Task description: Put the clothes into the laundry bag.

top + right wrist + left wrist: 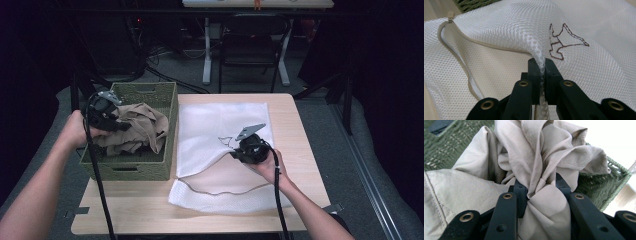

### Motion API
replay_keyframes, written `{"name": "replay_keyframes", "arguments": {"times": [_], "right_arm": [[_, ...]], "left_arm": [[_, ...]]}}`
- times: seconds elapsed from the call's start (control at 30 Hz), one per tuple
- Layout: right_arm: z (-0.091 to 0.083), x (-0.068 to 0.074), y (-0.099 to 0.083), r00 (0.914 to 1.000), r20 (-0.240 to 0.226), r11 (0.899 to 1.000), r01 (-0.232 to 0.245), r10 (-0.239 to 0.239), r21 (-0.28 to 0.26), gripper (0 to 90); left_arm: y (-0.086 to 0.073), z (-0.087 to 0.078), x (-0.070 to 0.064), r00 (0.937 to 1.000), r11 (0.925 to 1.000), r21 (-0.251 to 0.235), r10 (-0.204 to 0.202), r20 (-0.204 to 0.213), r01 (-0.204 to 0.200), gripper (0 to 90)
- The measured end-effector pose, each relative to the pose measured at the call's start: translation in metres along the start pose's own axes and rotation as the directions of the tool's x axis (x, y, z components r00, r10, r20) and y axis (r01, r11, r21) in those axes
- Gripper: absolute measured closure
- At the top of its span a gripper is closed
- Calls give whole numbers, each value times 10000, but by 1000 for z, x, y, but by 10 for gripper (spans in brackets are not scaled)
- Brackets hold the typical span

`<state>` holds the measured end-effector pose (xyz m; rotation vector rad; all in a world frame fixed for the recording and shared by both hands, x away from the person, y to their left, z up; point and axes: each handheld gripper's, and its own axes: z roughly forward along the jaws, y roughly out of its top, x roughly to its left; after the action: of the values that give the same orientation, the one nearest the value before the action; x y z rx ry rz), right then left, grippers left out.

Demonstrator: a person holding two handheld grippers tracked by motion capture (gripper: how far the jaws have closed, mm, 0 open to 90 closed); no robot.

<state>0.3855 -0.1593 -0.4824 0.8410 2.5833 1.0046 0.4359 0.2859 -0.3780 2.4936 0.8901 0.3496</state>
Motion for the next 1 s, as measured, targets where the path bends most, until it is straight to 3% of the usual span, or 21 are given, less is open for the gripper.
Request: {"name": "replay_keyframes", "arguments": {"times": [0.5,1.0], "right_arm": [[1,0,0,10000,-29,10000,19,-19,39,856],[0,-1,-1,10000,-43,10000,-45,45,8,856]], "left_arm": [[7,-33,1,9991,9991,-414,-8,-423,-9,707],[14,-54,-1,9978,9980,-614,128,-653,-168,707]]}}
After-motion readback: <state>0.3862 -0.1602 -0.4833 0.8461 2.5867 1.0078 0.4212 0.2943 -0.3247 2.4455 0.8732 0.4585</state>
